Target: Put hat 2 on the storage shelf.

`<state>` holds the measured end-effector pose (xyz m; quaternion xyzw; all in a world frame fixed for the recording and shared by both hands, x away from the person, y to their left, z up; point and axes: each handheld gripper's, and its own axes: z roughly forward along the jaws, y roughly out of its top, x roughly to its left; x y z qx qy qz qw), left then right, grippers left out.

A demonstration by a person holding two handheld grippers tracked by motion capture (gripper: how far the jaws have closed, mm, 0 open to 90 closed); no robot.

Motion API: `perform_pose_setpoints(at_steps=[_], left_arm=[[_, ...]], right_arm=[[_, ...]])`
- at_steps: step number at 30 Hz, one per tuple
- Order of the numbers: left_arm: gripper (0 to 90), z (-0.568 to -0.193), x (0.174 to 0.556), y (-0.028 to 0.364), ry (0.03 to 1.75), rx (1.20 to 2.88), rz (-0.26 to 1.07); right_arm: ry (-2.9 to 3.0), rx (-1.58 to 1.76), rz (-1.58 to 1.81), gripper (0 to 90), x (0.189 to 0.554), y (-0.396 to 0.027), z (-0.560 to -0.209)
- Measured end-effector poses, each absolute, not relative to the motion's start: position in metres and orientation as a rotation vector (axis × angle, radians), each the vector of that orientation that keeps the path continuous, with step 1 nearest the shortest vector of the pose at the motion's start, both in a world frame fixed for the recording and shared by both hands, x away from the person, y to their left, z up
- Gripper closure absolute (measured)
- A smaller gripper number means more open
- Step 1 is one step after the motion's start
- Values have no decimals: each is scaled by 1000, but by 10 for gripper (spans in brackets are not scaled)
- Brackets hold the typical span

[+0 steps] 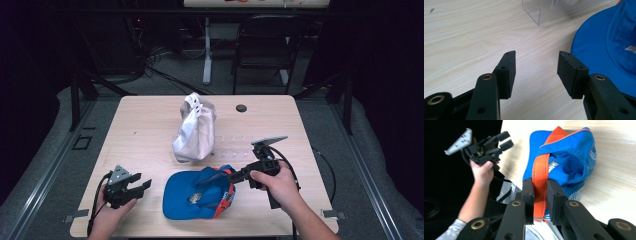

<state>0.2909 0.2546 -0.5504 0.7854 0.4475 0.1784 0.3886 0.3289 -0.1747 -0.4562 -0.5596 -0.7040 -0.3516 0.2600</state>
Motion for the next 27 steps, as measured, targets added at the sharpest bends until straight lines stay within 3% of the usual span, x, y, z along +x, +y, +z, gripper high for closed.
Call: perform_pose_setpoints(at_steps=[27], left_arm=[[498, -549, 290, 255, 1146, 1992, 454]], right_arm=[[-1783, -1507, -1017, 782, 343, -174, -407]])
